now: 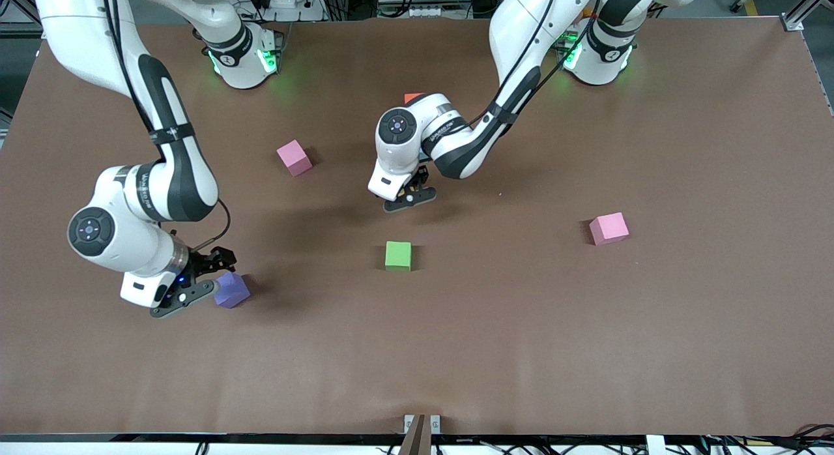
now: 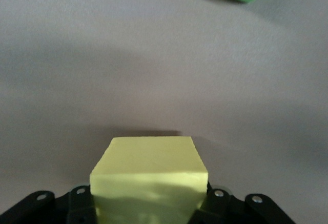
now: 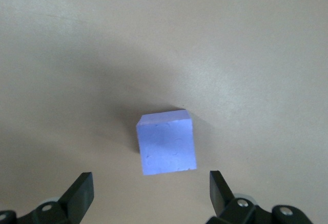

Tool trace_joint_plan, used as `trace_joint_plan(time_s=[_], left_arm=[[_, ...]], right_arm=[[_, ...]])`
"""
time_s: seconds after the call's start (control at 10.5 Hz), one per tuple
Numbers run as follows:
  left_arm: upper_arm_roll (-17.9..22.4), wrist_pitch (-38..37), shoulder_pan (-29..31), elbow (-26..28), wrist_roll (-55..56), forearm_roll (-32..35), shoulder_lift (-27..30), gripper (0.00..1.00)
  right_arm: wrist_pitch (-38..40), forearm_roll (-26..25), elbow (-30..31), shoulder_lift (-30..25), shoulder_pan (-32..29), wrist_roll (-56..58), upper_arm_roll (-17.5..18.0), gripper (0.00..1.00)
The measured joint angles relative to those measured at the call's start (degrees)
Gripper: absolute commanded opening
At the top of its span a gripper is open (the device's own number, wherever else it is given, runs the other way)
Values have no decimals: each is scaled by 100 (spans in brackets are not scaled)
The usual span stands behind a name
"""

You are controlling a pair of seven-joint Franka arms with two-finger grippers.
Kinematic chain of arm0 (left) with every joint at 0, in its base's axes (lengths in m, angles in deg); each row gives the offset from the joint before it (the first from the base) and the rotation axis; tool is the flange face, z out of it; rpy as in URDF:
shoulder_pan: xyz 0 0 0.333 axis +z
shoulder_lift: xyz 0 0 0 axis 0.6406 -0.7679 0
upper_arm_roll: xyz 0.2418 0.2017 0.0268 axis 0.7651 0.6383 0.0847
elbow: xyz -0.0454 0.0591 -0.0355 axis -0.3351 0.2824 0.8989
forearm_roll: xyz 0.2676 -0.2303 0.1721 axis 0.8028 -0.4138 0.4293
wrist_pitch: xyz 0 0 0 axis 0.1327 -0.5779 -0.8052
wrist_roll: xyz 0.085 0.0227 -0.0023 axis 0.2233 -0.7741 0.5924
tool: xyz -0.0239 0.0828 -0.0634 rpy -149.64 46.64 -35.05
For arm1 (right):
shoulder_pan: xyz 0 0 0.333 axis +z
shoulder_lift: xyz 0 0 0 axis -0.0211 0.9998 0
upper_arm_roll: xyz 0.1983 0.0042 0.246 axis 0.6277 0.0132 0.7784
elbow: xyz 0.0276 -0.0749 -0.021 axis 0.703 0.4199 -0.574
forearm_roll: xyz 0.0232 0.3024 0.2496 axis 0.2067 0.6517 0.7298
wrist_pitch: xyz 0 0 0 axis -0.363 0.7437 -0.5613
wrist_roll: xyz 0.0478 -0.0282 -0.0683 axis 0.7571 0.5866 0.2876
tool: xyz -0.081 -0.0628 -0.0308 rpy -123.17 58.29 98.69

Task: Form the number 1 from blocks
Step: 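Grasp the purple cube with the right gripper while the left gripper holds the yellow cube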

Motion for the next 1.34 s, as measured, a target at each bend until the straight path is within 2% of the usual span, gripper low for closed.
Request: trace_joint_plan(time_s=[0.29, 0.48, 0.67, 0.95, 1.34], left_arm=[[7, 2, 47, 264, -459, 54, 229, 0], [25, 8, 230, 453, -1006, 59, 406, 0], [17, 311, 423, 739, -1404, 59, 456, 0], [-101, 574, 411, 1059, -1426, 60, 501, 0], [-284, 575, 360, 1239, -1426, 60, 518, 0]], right_arm=[[-6, -11, -317, 285, 2, 551, -59, 100], [-313, -8, -513, 580, -3, 852, -145, 100], [-482, 32, -576, 796, -30, 944, -209, 100], [-482, 680, -585, 934, -27, 948, -273, 100], [-469, 804, -584, 1010, 0, 948, -286, 100]])
